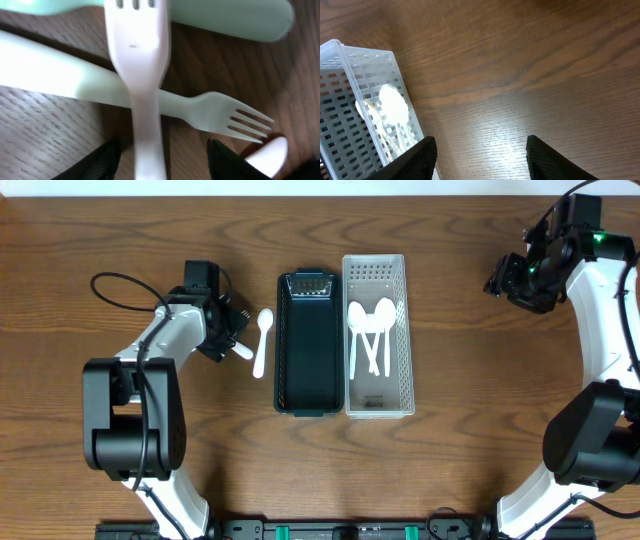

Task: Pack container
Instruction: 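Move left gripper to the forks and grasp a white fork, then carry the white fork into the black tray and release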

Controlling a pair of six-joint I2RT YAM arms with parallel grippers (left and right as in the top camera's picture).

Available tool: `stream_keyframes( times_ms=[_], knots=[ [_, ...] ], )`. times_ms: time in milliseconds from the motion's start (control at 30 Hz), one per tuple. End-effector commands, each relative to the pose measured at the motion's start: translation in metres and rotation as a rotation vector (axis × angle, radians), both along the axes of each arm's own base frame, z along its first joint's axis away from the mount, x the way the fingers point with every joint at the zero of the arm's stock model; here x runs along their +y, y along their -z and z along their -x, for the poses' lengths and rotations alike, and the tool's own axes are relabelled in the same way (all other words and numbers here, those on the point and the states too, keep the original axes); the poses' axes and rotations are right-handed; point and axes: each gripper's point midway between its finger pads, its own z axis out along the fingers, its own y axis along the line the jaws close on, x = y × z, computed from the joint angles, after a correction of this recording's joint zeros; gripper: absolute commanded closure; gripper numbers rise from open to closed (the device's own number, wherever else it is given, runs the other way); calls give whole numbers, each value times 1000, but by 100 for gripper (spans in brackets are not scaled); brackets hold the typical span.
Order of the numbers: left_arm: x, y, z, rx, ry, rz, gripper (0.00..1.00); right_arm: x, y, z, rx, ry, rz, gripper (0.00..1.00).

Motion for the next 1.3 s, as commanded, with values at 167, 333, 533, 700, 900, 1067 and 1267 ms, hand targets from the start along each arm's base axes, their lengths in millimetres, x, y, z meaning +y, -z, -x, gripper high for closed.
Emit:
stream_keyframes(
  times_ms=[167, 333, 533, 700, 900, 1067, 1267],
  knots=[
    [11, 15, 19, 93, 42, -34, 65, 1, -3, -2, -10, -15, 3, 41],
    [20, 17, 32, 148, 81, -94, 66, 1, -2, 1, 2, -15, 0, 46],
    [23, 17, 43, 191, 160, -122, 88, 2, -1, 4, 16, -16, -2, 48],
    [22, 2, 39, 193, 332, -144, 93, 3, 0, 7, 28, -16, -5, 49],
    [-7, -81, 12, 12, 592, -94, 94, 3, 1, 9, 38, -16, -6, 50],
    [-67, -176, 8, -243, 814, -102, 94, 3, 0, 8, 33, -15, -5, 50],
    [-121, -182, 31, -246, 994, -261, 94, 3, 0, 7, 30, -15, -5, 50]
  ],
)
